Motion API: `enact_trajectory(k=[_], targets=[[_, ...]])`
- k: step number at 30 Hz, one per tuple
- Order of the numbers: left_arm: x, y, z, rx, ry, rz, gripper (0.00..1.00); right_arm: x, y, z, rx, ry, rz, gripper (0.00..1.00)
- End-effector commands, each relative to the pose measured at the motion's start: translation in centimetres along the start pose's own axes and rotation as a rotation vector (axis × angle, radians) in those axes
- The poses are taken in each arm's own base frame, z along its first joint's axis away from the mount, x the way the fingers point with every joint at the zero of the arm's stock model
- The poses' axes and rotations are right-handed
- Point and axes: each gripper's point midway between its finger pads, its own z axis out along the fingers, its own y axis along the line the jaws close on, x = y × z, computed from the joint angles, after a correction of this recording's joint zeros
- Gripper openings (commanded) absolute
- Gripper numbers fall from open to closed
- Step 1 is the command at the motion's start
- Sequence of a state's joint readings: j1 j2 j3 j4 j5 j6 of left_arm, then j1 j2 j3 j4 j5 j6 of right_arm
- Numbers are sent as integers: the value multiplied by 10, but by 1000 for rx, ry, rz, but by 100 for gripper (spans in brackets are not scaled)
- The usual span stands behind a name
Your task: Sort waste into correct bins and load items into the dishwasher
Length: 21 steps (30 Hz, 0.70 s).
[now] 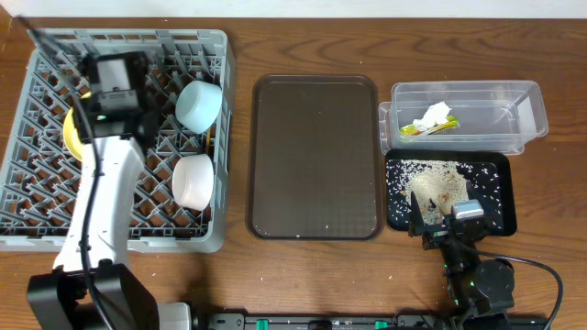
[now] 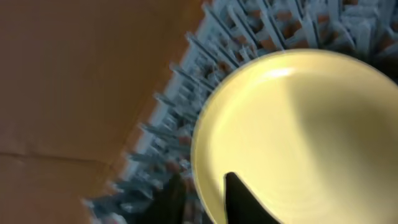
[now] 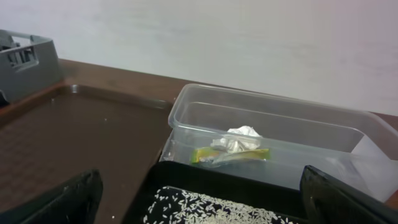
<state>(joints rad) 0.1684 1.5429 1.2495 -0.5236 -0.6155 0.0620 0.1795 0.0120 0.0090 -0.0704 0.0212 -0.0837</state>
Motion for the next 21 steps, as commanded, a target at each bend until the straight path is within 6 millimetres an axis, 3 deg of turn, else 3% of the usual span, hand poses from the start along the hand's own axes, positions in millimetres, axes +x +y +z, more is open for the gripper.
enact_trajectory(k=[1,3,6,9,12,21], targets=[[16,-11,18,285,109,-333,28,1,-2,0,6,0,13,99],[17,-12,23,473,161,-504,29,1,-2,0,6,0,13,99],[13,4,28,627,179,-667,30,1,-2,0,6,0,13,99],[24,26,38,608,201,-725,37,1,-2,0,6,0,13,99],[37,35,48,584,244,-756,44,1,-2,0,6,0,13,99],[83,5,86,586,456,-755,44,1,-2,0,6,0,13,99]])
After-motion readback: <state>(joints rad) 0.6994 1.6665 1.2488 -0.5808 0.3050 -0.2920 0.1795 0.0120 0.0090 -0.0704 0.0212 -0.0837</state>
